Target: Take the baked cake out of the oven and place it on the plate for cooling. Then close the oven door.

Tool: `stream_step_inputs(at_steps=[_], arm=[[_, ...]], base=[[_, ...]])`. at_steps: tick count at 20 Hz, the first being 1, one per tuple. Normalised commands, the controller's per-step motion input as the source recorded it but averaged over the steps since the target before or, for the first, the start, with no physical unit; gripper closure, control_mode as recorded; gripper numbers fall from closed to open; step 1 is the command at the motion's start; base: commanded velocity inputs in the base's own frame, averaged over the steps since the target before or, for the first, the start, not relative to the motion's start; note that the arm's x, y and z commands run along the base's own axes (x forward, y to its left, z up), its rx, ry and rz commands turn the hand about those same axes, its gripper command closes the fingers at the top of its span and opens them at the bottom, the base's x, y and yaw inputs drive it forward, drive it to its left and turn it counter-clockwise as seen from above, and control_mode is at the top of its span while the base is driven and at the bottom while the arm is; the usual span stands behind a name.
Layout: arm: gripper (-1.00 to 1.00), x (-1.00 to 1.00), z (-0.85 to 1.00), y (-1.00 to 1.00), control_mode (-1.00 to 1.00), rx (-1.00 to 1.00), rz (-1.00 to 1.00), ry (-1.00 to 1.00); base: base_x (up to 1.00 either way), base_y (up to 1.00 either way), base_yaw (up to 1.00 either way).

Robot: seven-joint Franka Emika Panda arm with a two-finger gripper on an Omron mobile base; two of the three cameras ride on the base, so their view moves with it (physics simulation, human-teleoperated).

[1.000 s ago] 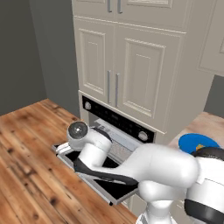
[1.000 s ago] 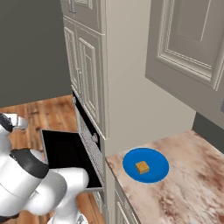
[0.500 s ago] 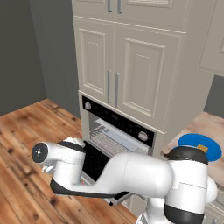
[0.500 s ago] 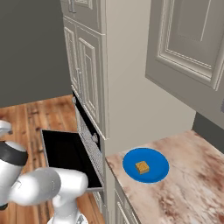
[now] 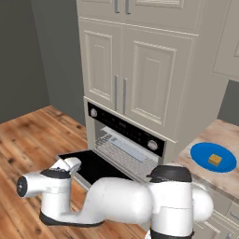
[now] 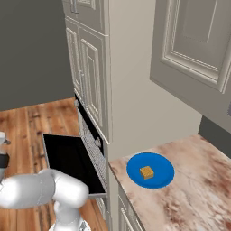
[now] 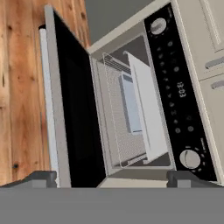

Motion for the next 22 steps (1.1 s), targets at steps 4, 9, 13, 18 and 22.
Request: stream_step_inputs(at_steps=[4, 9, 13, 18, 22], arm=[[-1.0, 0.0, -0.67, -0.06, -1.0, -0.25, -0.02, -0.06], [-1.0, 0.0, -0.66, -0.23, -1.0, -0.2, -0.05, -0.04], [-1.0, 0.05, -0.61, -0.23, -1.0, -0.16, -0.07, 0.0], [-1.0, 0.13, -0.53, -0.09, -1.0, -0.18, -0.1, 0.0], [-1.0, 0.09, -0.46, 0.0, -1.0, -0.21, -0.11, -0.03]], base=[[0.0, 0.0, 0.0], [0.0, 0.0, 0.0], [0.0, 0.0, 0.0], [0.0, 0.0, 0.0], [0.0, 0.0, 0.0]])
